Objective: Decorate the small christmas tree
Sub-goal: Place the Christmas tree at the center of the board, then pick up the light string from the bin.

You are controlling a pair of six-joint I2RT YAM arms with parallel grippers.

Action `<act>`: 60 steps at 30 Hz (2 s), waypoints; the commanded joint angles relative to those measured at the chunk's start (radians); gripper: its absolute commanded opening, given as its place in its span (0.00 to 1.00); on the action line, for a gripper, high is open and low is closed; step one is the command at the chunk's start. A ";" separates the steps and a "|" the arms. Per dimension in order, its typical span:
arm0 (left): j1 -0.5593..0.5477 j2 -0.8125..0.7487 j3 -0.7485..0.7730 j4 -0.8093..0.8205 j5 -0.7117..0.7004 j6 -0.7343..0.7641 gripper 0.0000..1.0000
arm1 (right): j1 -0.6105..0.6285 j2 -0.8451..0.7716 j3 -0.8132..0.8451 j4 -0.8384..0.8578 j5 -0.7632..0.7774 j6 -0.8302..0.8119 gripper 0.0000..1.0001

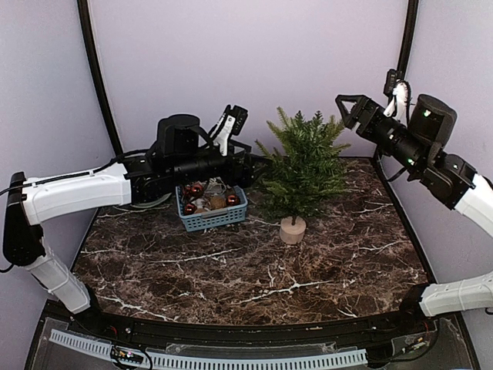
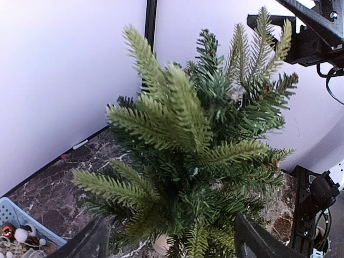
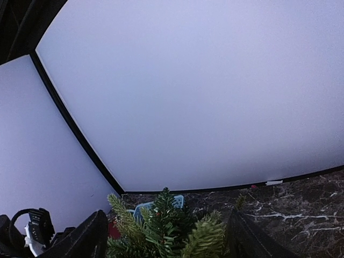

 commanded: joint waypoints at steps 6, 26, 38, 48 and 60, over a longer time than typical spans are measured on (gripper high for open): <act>0.037 -0.201 -0.058 -0.299 -0.194 -0.255 0.93 | -0.003 -0.123 -0.027 -0.162 0.079 0.027 0.96; 0.347 0.148 -0.047 -0.455 -0.072 -0.442 0.56 | -0.003 -0.420 -0.470 -0.321 -0.047 0.311 0.99; 0.384 0.333 0.098 -0.491 -0.118 -0.430 0.39 | -0.002 -0.353 -0.506 -0.254 -0.072 0.318 0.98; 0.389 0.401 0.130 -0.501 -0.128 -0.449 0.38 | -0.003 -0.334 -0.511 -0.227 -0.082 0.316 0.99; 0.400 0.449 0.154 -0.475 -0.155 -0.461 0.34 | -0.003 -0.376 -0.511 -0.243 -0.062 0.313 0.98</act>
